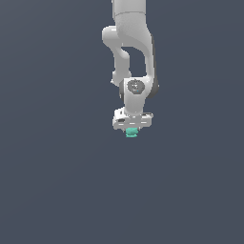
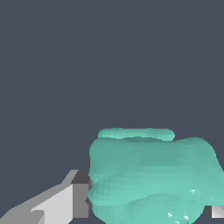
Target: Pick up the object and move it to a goal position.
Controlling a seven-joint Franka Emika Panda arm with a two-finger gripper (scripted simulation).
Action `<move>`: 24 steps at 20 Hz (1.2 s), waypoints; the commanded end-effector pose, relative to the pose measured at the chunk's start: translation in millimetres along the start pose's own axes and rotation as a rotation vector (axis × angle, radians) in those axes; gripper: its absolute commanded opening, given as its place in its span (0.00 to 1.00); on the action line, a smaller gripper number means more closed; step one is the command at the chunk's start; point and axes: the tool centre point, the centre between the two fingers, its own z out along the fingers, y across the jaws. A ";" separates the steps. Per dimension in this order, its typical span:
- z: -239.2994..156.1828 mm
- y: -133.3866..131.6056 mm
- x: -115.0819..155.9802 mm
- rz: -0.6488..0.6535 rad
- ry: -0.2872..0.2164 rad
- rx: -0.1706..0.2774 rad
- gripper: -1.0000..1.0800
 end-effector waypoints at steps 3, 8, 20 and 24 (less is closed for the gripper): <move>0.1 0.1 -0.4 0.000 -0.001 0.000 0.00; -9.4 0.2 0.5 0.000 -0.001 0.000 0.00; -87.4 0.9 8.6 0.000 -0.001 0.000 0.00; -128.5 0.9 12.9 0.000 -0.001 0.000 0.00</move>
